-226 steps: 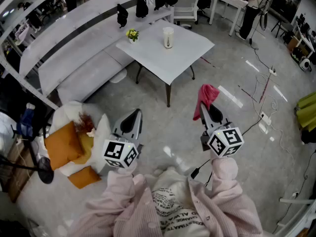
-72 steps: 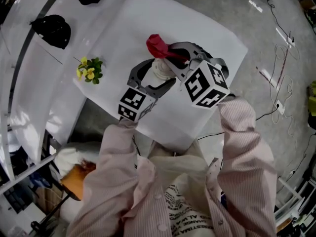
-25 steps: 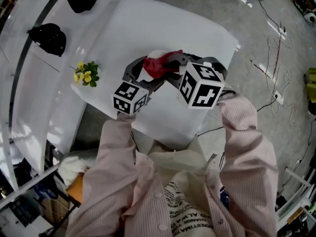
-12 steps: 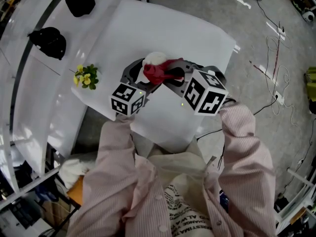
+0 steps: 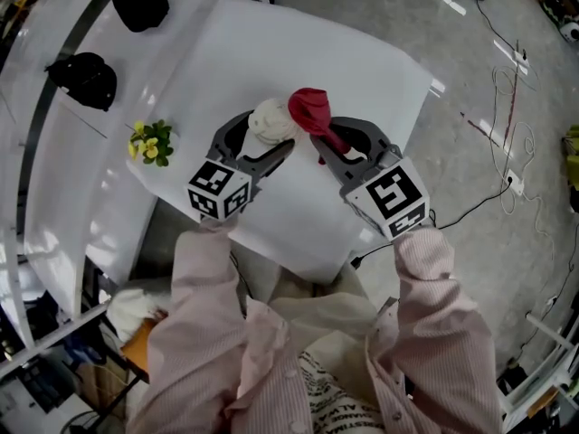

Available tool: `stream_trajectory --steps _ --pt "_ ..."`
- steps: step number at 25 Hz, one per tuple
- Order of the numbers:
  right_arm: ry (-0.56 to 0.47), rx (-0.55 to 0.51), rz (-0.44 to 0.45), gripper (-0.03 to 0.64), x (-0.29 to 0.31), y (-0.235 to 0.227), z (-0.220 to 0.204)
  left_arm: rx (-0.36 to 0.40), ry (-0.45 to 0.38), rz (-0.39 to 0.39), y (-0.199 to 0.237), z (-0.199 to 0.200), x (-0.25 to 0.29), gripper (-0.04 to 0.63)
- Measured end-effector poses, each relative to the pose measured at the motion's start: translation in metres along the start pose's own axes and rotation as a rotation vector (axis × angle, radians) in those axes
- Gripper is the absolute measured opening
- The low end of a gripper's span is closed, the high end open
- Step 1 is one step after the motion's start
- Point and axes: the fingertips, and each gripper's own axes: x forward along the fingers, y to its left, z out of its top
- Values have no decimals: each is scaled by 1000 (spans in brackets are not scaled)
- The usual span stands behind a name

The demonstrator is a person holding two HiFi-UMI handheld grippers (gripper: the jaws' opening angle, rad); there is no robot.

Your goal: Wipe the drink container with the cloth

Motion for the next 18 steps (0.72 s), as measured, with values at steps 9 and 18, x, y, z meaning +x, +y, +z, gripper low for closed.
stream_trajectory --steps 9,18 --pt "-191 479 -209 46 8 -3 -29 -8 -14 5 2 0 -1 393" --pt "-308 785 -284 46 19 2 -51 -22 -50 12 1 2 0 393"
